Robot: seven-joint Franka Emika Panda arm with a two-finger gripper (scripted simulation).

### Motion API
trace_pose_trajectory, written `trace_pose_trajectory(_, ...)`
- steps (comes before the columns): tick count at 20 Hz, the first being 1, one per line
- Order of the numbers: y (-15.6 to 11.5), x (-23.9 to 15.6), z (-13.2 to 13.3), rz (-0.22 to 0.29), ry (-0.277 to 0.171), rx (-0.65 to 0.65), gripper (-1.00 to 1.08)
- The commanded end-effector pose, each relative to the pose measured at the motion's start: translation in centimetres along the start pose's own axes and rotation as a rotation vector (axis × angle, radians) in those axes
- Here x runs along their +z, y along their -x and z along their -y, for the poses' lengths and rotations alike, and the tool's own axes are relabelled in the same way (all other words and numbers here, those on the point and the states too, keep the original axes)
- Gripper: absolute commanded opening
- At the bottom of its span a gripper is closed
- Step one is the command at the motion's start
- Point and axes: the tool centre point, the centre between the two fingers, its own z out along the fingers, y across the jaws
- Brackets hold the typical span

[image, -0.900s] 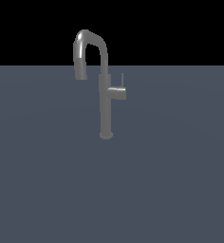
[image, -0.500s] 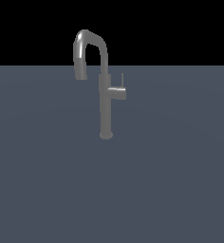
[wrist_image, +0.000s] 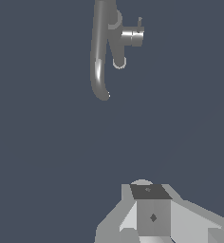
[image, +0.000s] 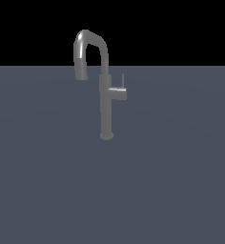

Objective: Turn on the faucet by rotating a designated handle.

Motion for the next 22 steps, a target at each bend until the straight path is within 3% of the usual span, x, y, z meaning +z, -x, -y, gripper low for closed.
trace_pose_trajectory(1, -1.2, 0.1, 0.3, 0.029, -0.035, 0.038, -1.00)
trace_pose_trajectory(22, -14.3, 2.8, 0.5, 0.355, -0.441, 0.461, -1.00)
